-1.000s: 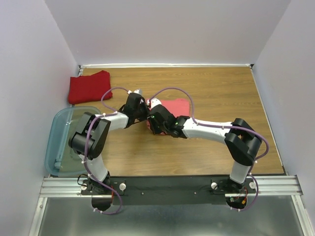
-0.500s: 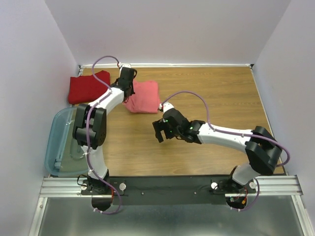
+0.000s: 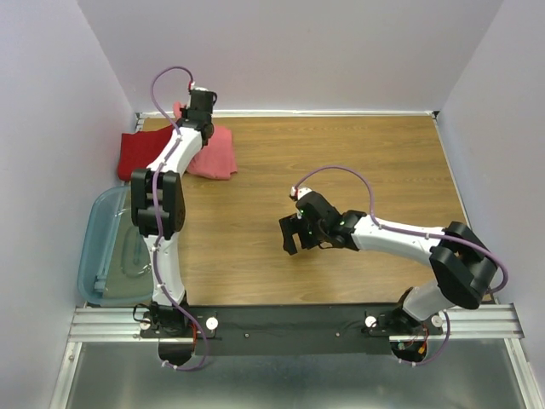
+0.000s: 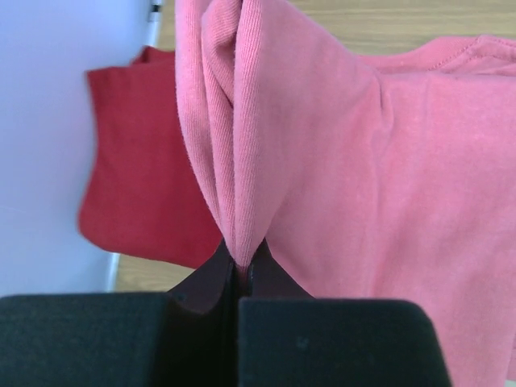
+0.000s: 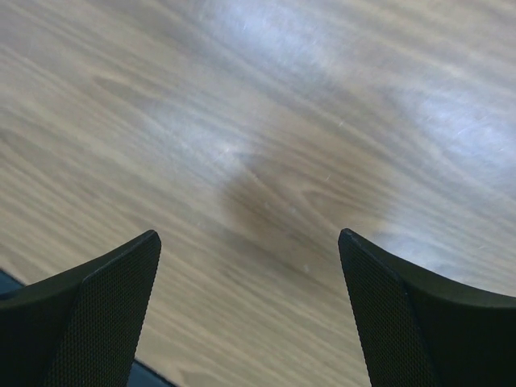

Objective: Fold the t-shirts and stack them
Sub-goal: Neatly place the folded tshirt to the corner

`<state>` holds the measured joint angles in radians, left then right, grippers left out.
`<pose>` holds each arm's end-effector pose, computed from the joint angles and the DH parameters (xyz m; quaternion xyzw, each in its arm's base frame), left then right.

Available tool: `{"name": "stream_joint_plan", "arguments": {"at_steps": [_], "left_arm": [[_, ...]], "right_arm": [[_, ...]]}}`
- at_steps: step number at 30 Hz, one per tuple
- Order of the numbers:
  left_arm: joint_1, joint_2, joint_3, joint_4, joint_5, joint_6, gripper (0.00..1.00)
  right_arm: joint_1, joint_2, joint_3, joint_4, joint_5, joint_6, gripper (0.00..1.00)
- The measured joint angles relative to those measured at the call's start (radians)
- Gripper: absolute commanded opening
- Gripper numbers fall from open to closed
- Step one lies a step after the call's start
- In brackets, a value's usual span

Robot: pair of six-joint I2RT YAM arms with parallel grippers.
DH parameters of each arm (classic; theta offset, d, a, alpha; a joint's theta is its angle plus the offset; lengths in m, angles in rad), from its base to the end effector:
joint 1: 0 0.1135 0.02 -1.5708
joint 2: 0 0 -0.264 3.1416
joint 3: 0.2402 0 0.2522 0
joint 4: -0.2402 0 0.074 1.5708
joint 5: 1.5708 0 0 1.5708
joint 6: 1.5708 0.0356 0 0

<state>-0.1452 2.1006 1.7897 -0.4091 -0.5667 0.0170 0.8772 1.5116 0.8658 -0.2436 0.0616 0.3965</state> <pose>0.4809 -0.0510 0.2549 -0.0441 0.8810 0.2287 0.4117 0.1967 0.2332 0.1925 -0.2143 0.9174 0.1753 0.2858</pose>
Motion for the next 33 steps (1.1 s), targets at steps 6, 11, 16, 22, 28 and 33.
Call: {"name": "stream_joint_plan", "arguments": {"at_steps": [6,11,16,22,28,33], "left_arm": [[0.080,0.013,0.094,-0.027,-0.018,0.068,0.00],[0.133,0.013,0.152,-0.018,-0.047,0.127,0.00],[0.139,0.038,0.171,0.012,-0.101,0.181,0.04],[0.153,0.135,0.178,0.042,-0.168,0.211,0.16],[0.201,0.220,0.184,0.064,-0.216,0.223,0.21],[0.224,0.238,0.193,0.085,-0.249,0.238,0.23]], "right_arm": [[-0.002,0.020,0.023,-0.053,-0.058,0.015,0.97],[-0.002,0.064,0.056,-0.078,-0.072,0.026,0.97],[-0.002,0.090,0.072,-0.111,-0.082,0.033,0.97],[-0.002,0.100,0.104,-0.141,-0.082,0.034,0.98],[-0.002,0.115,0.115,-0.163,-0.082,0.034,0.97],[-0.002,0.129,0.124,-0.185,-0.081,0.034,0.97]]}}
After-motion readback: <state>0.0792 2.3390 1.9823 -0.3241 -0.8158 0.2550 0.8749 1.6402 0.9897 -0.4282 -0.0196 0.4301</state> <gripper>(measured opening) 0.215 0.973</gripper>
